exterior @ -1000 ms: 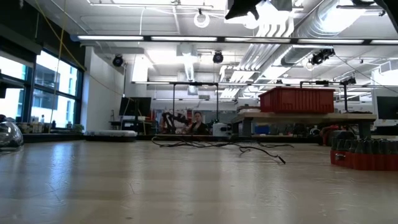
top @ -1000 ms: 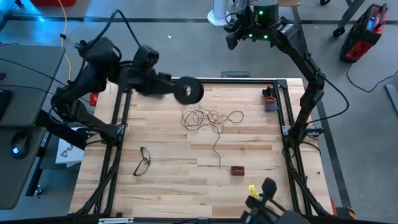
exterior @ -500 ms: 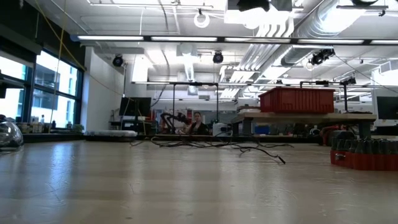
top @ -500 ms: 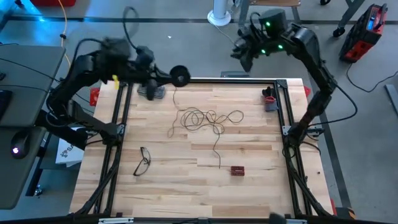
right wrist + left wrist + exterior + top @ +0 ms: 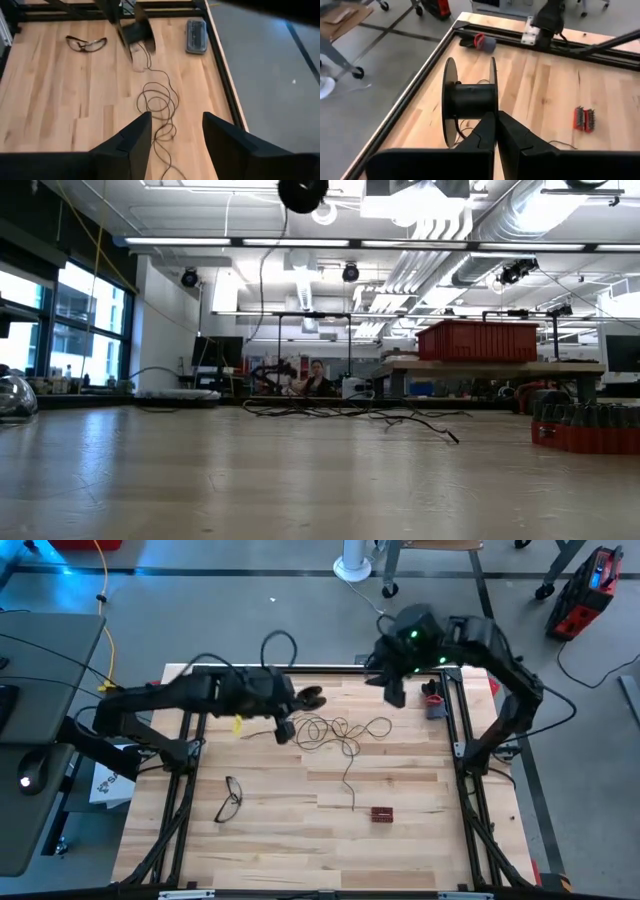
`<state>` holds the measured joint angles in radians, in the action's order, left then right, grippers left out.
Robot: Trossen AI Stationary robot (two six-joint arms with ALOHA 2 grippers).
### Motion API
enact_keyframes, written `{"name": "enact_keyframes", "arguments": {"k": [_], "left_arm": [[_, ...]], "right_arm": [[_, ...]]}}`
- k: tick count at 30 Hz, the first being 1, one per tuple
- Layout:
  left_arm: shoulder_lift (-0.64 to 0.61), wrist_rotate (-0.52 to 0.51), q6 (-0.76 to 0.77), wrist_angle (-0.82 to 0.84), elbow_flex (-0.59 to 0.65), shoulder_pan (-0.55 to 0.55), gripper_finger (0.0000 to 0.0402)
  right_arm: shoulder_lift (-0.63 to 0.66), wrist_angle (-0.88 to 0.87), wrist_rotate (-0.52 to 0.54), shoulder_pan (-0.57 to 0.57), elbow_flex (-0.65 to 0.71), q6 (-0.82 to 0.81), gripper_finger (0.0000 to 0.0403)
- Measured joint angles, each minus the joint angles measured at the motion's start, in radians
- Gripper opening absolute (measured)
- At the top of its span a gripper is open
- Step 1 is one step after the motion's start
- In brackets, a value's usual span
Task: Coil cords
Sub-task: Coil the black wire into the spool
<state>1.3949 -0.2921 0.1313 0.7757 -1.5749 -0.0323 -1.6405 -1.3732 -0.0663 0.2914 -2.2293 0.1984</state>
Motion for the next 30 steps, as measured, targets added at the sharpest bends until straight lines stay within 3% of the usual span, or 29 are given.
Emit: {"name": "enact_keyframes", "arguments": {"k": [3, 9, 14, 18, 30], "left_arm": [[0.0, -0.066, -0.059, -0.008, 0.047, 0.051, 0.0], [-0.002, -0.342, -0.325, 0.028, 0.051, 0.153, 0.0], [-0.001, -0.328, -0.404, 0.013, 0.046, 0.179, 0.0], [-0.001, -0.315, -0.394, 0.005, 0.046, 0.17, 0.0], [-0.002, -0.292, -0.348, -0.091, 0.046, 0.159, 0.0001]], "right_arm": [[0.0, 0.102, 0.01, -0.046, 0.08, -0.008, 0.0164], [-0.002, 0.401, 0.064, -0.146, 0.267, -0.001, 0.0163], [-0.002, 0.576, 0.193, -0.212, 0.347, 0.014, 0.0163], [-0.002, 0.575, 0.273, -0.254, 0.361, 0.034, 0.0163], [-0.002, 0.553, 0.355, -0.325, 0.358, 0.091, 0.0163]]}}
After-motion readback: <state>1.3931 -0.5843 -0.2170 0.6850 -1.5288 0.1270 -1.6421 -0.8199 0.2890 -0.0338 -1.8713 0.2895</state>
